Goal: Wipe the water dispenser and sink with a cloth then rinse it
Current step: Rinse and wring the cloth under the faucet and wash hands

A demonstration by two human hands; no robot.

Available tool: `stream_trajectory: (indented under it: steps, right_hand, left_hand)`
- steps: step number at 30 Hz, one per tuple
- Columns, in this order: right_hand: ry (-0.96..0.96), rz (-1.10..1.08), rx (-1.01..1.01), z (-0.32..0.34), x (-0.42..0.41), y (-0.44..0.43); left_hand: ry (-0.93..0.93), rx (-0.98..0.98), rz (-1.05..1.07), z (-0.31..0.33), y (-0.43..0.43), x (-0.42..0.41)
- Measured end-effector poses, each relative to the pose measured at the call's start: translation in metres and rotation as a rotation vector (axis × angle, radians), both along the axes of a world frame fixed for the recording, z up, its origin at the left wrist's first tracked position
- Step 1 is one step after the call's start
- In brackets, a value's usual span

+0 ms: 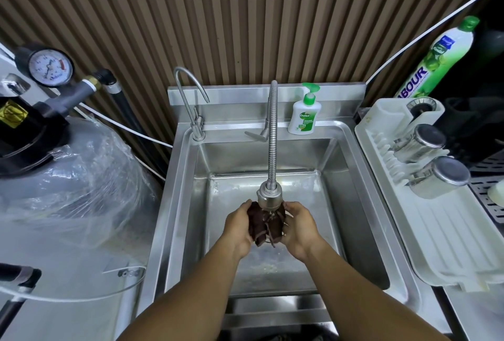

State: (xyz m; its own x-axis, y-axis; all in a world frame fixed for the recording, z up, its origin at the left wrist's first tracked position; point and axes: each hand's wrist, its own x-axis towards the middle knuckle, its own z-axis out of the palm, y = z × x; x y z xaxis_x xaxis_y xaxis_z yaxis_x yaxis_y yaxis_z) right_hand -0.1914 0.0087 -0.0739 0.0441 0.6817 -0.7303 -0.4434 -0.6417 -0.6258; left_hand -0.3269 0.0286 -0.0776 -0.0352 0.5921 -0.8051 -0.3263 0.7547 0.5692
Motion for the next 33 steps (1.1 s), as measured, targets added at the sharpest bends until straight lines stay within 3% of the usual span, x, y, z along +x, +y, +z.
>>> stream_trajectory:
  steps: [8, 13, 22, 33]
  right_hand:
    - [0.082, 0.042, 0.003, 0.005, 0.000, -0.004]
    - [-0.144, 0.111, 0.088, 0.008, -0.024, 0.002]
    - [-0.340, 0.111, 0.018, -0.007, -0.039, 0.010]
    - [-0.403, 0.037, -0.053, -0.015, -0.039, 0.022]
  left_hand:
    - [-0.074, -0.012, 0.031, 0.004, -0.008, -0.003]
    - [0.023, 0.023, -0.025, 0.011, -0.010, 0.018]
    - [0.091, 0.013, -0.088, 0.019, -0.006, 0.027]
    - [0.202, 0.059, -0.136, 0.016, 0.000, 0.035]
